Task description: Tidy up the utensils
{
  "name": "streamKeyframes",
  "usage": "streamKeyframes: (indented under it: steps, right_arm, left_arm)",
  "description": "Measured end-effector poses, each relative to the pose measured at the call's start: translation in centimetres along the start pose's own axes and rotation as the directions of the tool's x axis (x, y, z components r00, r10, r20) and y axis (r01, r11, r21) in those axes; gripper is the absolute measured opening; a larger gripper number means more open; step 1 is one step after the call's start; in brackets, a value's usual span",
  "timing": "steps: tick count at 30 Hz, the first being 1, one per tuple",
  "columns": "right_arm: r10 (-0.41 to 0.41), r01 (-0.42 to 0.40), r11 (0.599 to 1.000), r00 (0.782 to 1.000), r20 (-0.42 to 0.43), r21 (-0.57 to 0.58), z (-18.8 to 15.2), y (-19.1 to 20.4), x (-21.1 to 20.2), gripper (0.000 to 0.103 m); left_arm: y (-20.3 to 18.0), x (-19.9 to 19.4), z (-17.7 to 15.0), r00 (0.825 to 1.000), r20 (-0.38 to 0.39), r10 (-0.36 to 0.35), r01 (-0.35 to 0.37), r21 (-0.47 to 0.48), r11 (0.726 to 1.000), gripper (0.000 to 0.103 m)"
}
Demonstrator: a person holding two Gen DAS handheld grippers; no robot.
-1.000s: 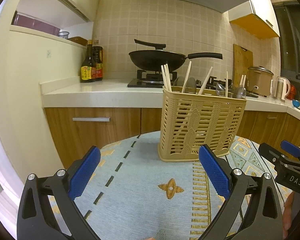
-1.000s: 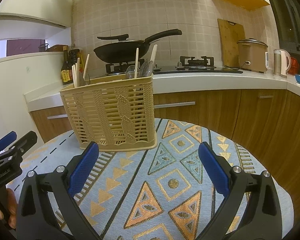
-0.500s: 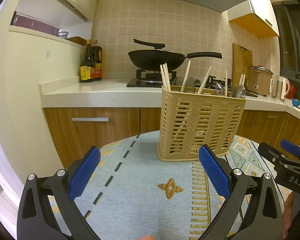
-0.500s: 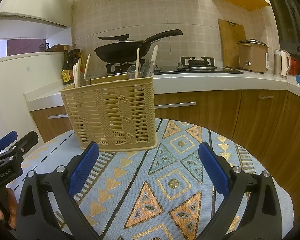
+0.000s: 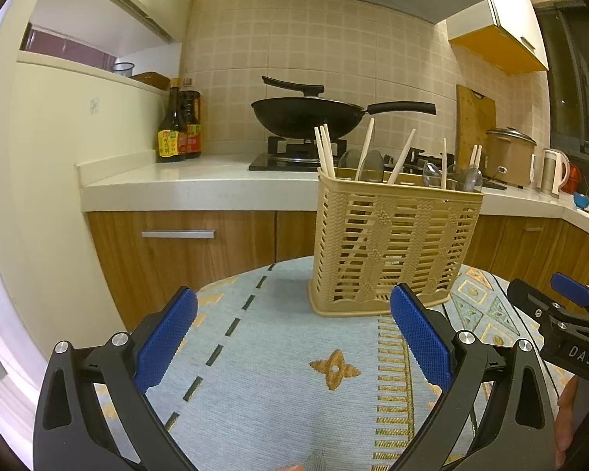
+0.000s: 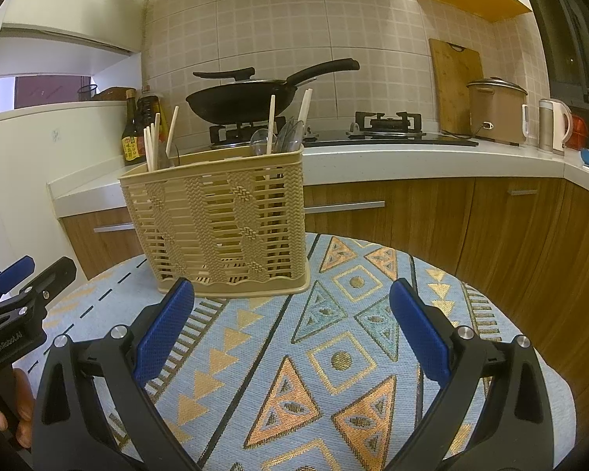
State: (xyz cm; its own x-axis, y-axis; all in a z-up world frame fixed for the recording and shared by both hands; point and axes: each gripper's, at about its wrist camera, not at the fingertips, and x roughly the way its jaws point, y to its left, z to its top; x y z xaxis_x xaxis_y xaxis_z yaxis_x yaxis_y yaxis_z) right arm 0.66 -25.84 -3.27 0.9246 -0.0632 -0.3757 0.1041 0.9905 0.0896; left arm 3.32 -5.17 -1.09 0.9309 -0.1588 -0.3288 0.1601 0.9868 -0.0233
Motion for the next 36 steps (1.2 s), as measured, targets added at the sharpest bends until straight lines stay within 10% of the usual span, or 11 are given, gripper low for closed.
streamKeyframes:
  steps: [36]
  right_arm:
    - [-0.008,0.008,1.0,1.0,0.004,0.001,0.0,0.04,-0.14,0.095]
  left_arm:
    - [0.06,0.09,-0.05,1.0,-0.004,0.002,-0.002,0.001,1.0,0.095]
